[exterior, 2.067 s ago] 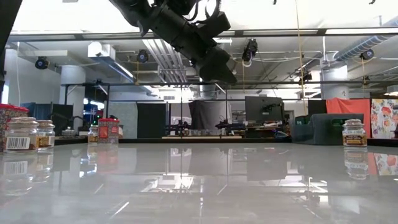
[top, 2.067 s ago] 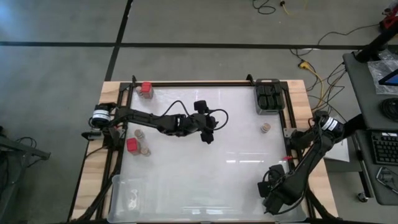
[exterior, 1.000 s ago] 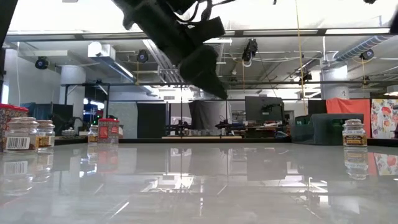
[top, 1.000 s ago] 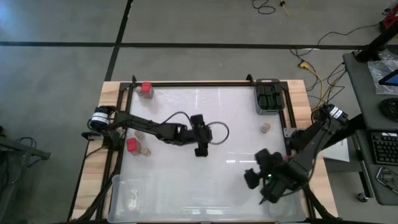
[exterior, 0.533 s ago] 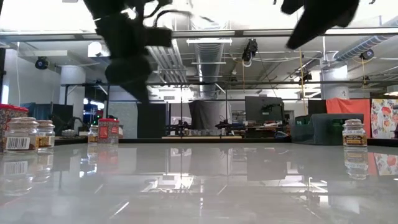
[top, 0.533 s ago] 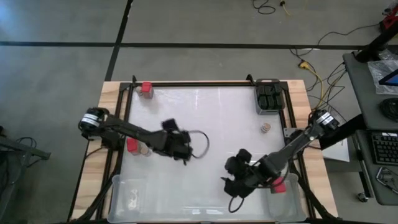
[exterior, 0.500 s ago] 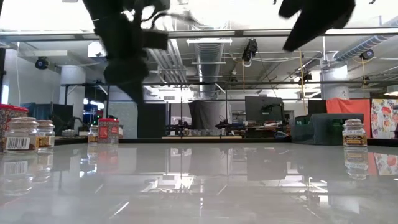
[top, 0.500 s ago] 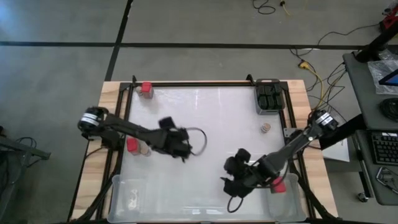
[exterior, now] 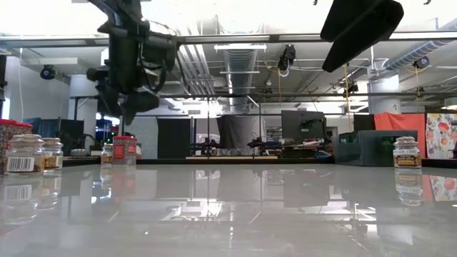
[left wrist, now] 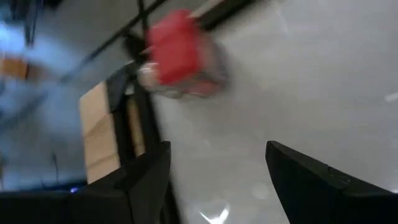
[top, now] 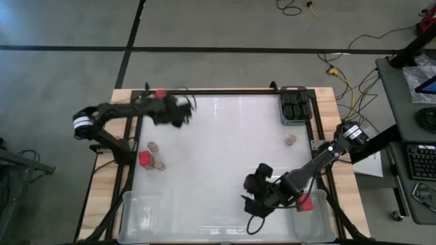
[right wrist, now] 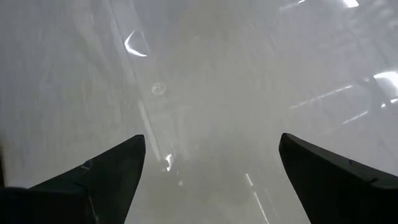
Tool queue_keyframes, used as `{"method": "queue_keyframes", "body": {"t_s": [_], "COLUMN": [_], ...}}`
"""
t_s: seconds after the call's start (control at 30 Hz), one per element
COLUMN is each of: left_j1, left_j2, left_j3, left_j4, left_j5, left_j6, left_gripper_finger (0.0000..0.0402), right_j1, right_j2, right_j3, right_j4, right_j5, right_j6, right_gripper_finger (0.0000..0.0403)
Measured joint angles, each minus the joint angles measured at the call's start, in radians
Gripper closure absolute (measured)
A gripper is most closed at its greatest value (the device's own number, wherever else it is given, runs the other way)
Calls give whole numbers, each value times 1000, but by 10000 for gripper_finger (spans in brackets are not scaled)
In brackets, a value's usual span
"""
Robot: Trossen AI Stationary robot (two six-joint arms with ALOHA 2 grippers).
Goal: Sort spices by type
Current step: Put the red seasoning can into the gray bin
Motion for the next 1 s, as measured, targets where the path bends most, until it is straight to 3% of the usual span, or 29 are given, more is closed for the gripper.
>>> {"method": "queue_keyframes", "body": {"t_s": [0.1, 0.23, 0.33, 0.67, 1.0], "left_j1": [175, 363, 439, 561, 606], "left_j2": [-25, -34, -14, 94, 179], "left_j3": [26, 53, 71, 168, 185], "left_j4": [35, 164, 216, 200, 204], "left_j5": [49, 252, 359, 444, 451], "left_j6": [43, 151, 199, 251, 259], "left_gripper_finger": [154, 154, 154, 154, 154], "right_j1": [0, 2, 2, 4, 67], "right_j2": [-2, -2, -2, -2, -2], "right_j3": [0, 0, -1, -1, -8], "right_j4": [0, -12, -40, -140, -184], "right_j5": [0, 0, -1, -19, -45], "right_j6": [-2, -18, -23, -25, 52], "right_gripper_finger": [41, 41, 41, 41, 41]}}
